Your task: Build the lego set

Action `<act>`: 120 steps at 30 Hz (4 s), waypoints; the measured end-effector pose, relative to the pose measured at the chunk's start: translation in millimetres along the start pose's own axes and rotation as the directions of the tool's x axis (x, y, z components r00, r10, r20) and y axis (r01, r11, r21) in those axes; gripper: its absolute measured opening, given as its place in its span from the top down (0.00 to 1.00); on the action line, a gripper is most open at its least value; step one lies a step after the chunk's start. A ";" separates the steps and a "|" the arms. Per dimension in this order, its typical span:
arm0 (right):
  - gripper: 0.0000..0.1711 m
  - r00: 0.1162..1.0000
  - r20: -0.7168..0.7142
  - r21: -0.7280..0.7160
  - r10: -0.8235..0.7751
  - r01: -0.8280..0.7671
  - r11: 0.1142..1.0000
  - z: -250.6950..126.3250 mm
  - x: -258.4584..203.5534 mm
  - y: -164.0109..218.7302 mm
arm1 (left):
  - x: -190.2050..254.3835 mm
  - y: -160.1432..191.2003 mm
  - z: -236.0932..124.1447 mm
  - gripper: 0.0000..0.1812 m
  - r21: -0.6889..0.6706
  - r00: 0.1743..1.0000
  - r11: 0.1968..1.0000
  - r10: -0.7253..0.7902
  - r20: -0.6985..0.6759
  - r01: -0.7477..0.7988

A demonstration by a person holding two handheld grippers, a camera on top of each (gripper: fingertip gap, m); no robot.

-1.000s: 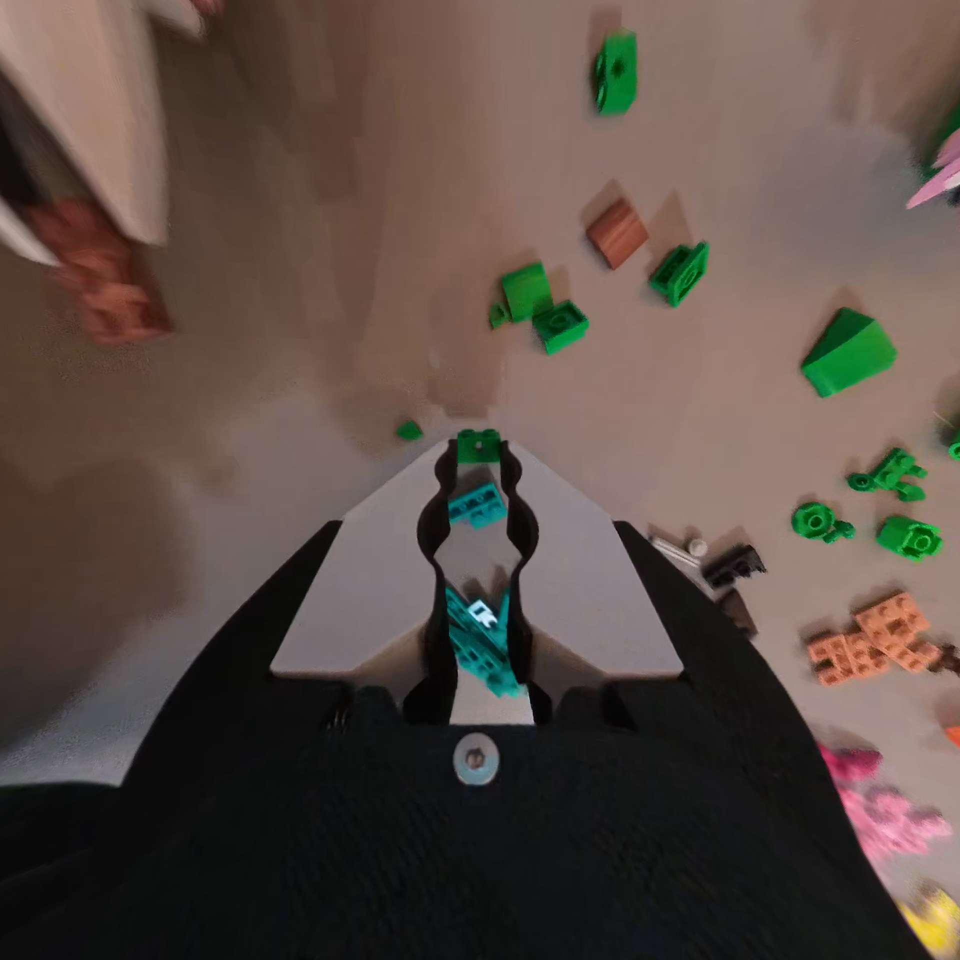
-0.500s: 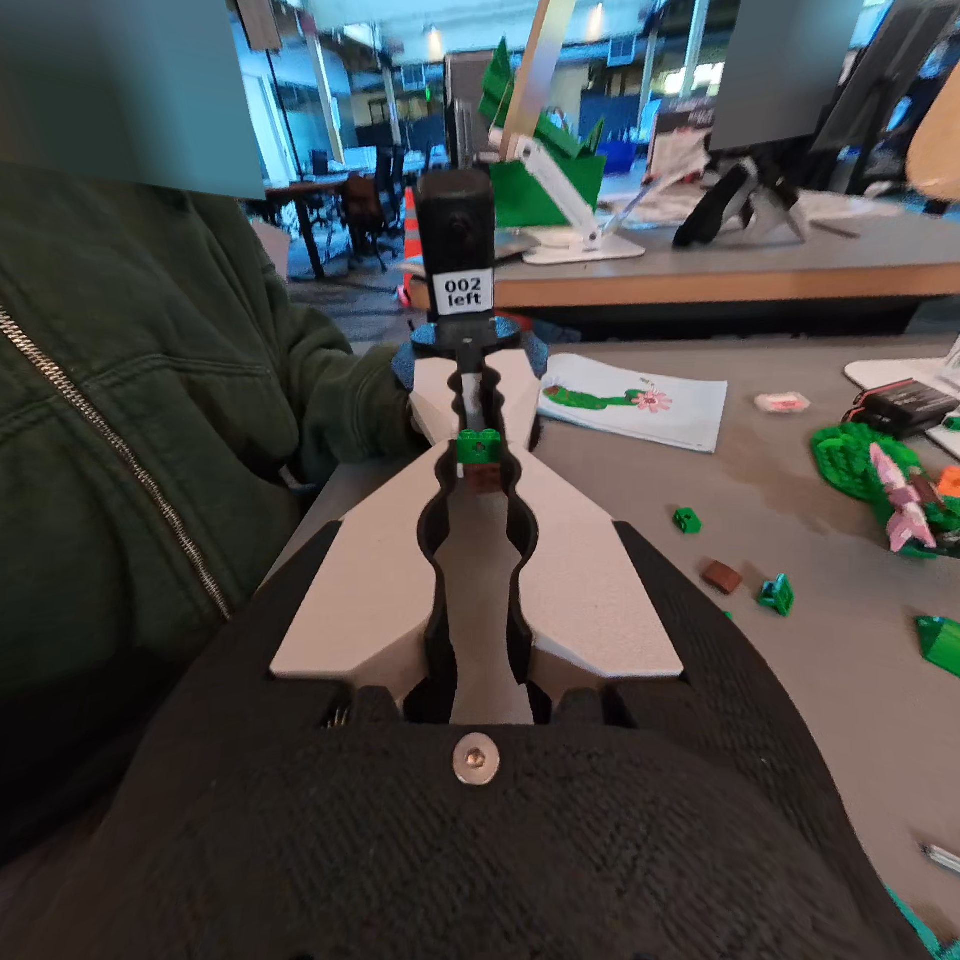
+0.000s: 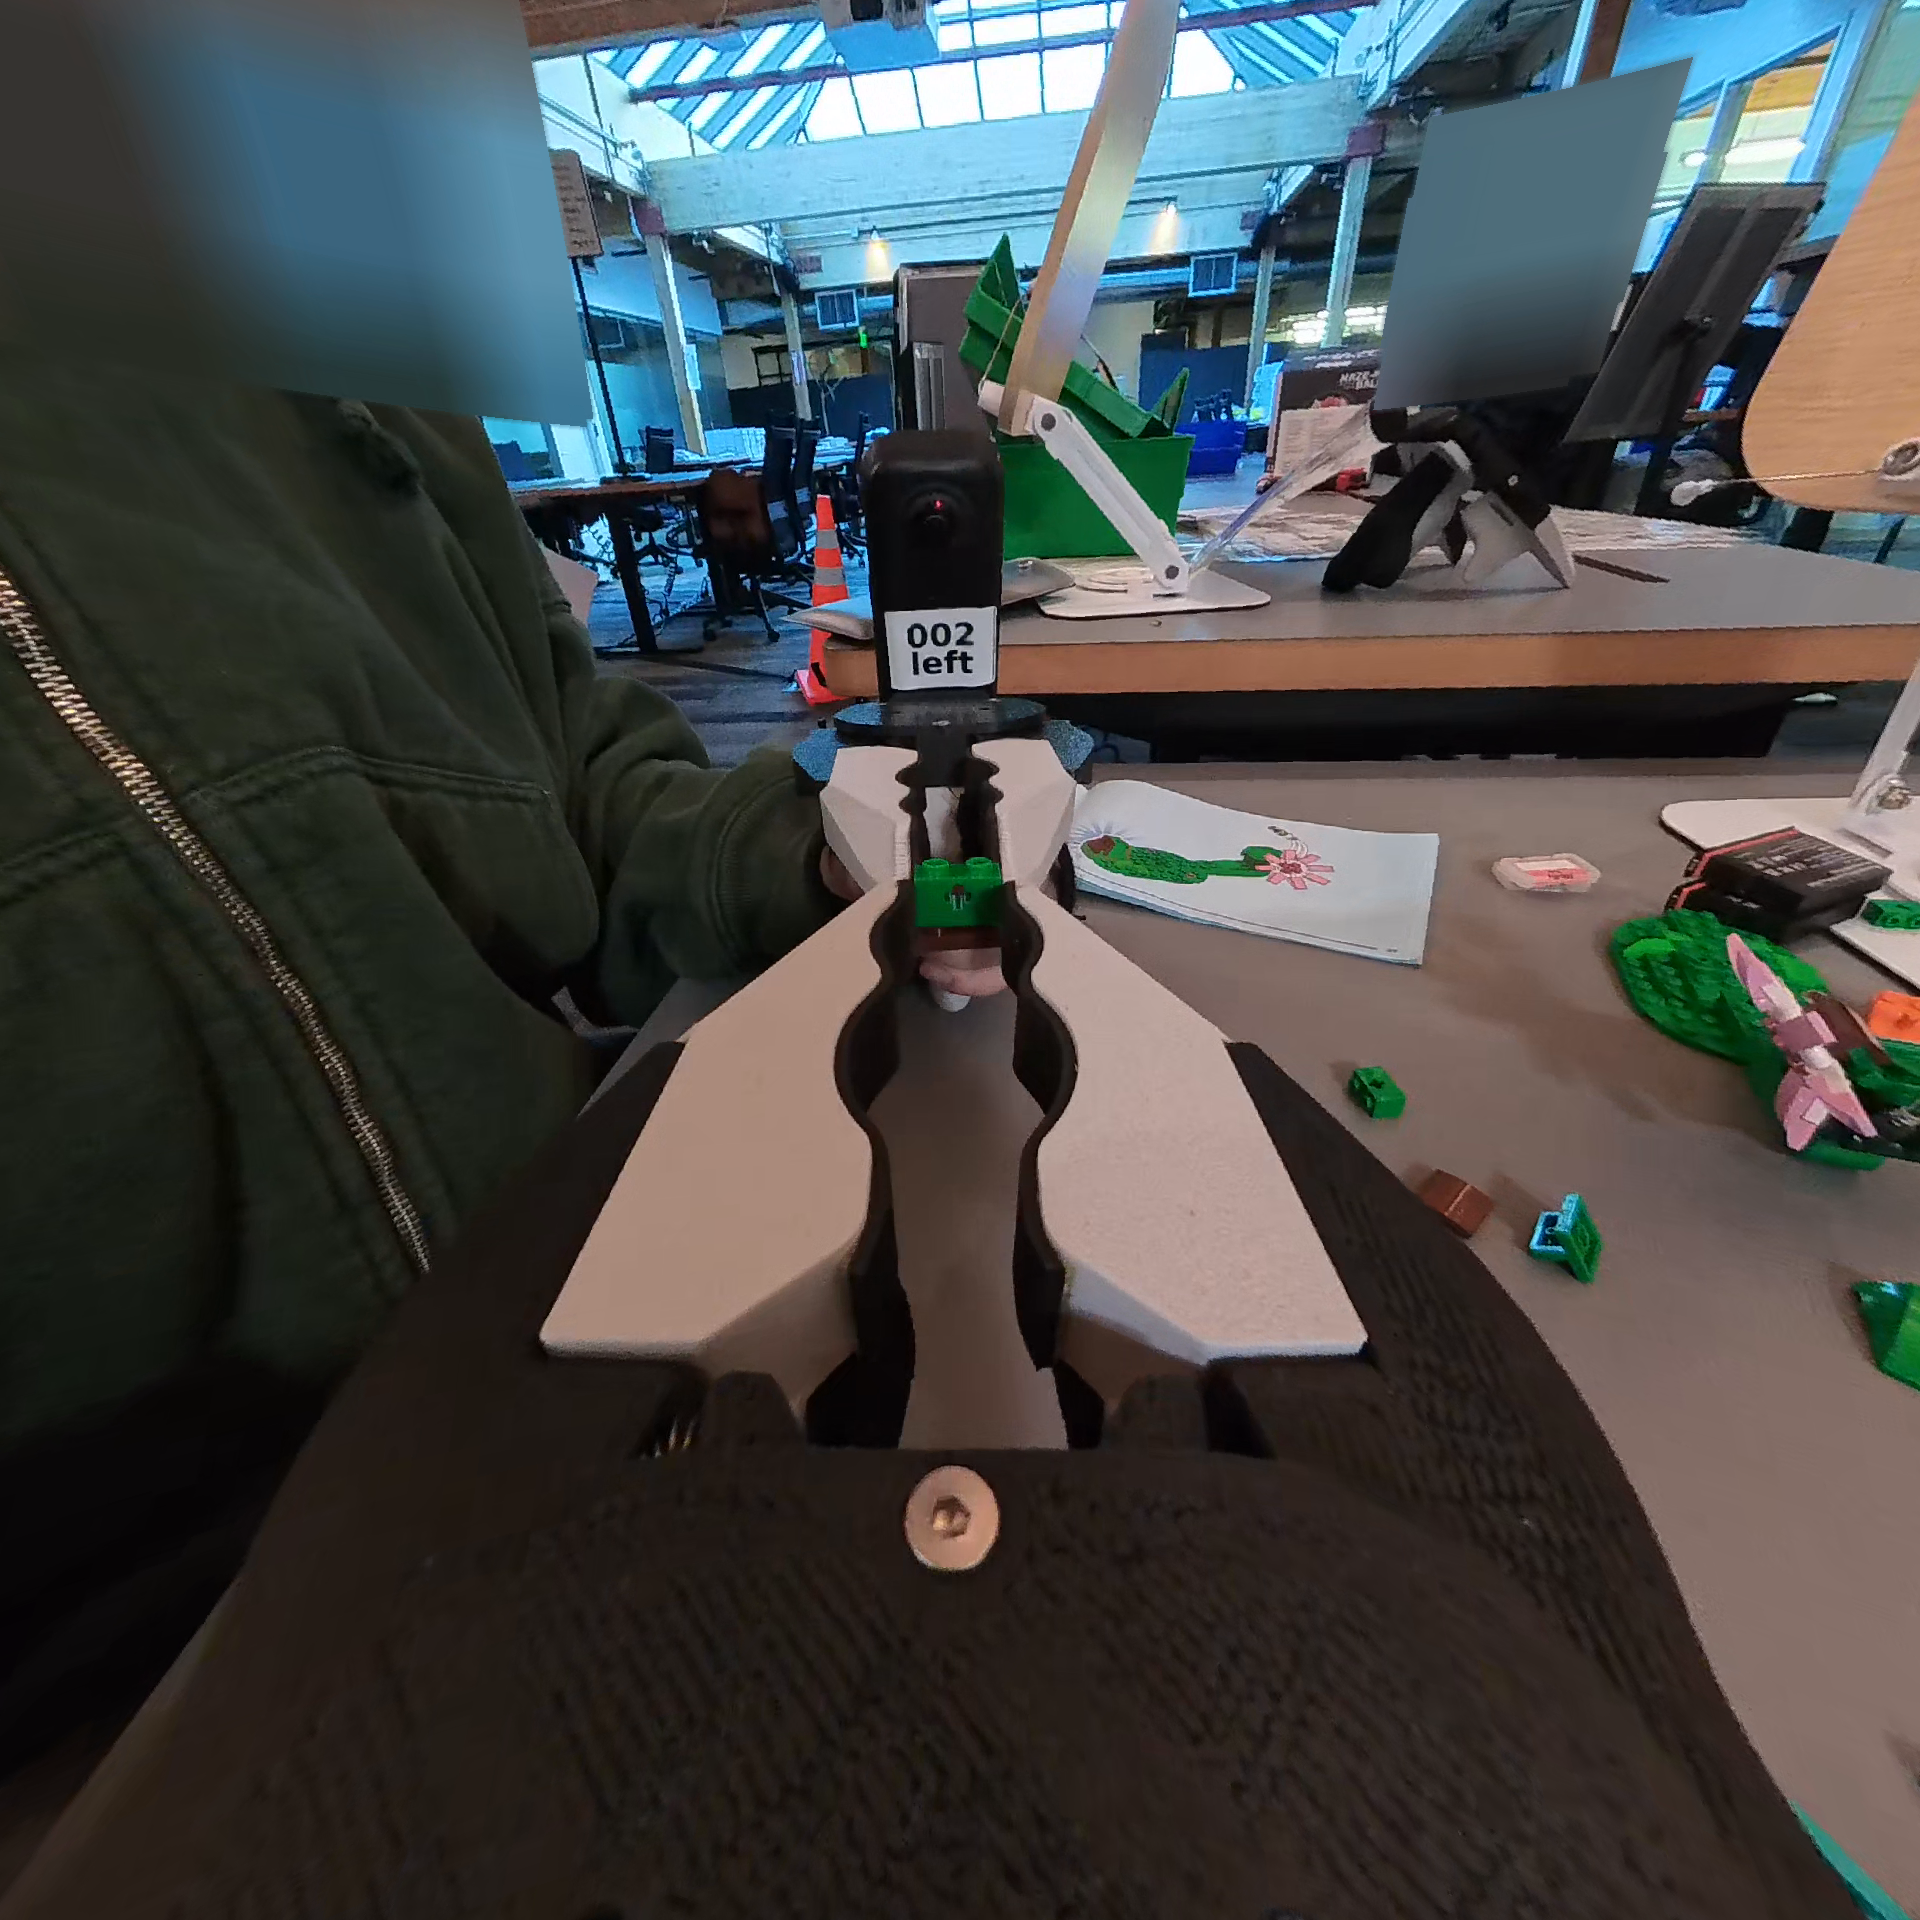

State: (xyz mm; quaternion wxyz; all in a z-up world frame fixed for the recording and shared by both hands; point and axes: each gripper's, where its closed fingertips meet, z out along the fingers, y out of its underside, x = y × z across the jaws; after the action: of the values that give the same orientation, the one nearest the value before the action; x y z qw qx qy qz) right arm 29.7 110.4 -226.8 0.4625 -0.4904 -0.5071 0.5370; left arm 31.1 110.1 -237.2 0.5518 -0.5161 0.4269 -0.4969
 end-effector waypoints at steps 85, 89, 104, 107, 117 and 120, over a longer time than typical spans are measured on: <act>0.92 0.055 -0.062 -0.672 -0.997 0.736 0.082 8.1 1.2 -0.3 | 12.3 -7.1 -1.7 0.93 0.056 0.956 0.969 -0.226 -0.187 0.240; 0.92 0.150 -0.060 -0.668 -0.987 0.729 0.152 7.6 2.9 1.7 | 11.8 -6.5 -1.1 0.93 0.056 0.960 0.971 -0.218 -0.175 0.231; 0.92 0.535 -0.028 -0.655 -0.844 0.628 0.420 1.5 1.6 25.8 | 15.3 13.1 6.8 0.97 -0.112 0.897 0.893 0.441 0.028 -0.435; 0.91 0.552 -0.070 -0.629 -0.831 0.623 0.466 2.8 1.0 23.0 | 15.5 10.9 6.1 0.98 -0.104 0.899 0.896 0.437 0.027 -0.432; 0.91 0.535 -0.173 -0.565 -0.827 0.634 0.528 7.2 -1.8 12.8 | 17.0 -0.9 1.2 0.98 -0.016 0.939 0.939 0.344 0.012 -0.343; 0.92 0.508 -0.179 -0.586 -0.842 0.633 0.507 6.6 -0.8 12.1 | 16.4 -0.6 1.3 0.98 -0.017 0.939 0.939 0.342 0.014 -0.342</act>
State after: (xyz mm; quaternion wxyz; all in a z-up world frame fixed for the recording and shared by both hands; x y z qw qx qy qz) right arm 23.2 108.3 -238.9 0.6266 -0.4160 -0.6587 0.0178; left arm 34.6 94.0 -235.7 0.6297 -0.4420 0.5090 -0.3861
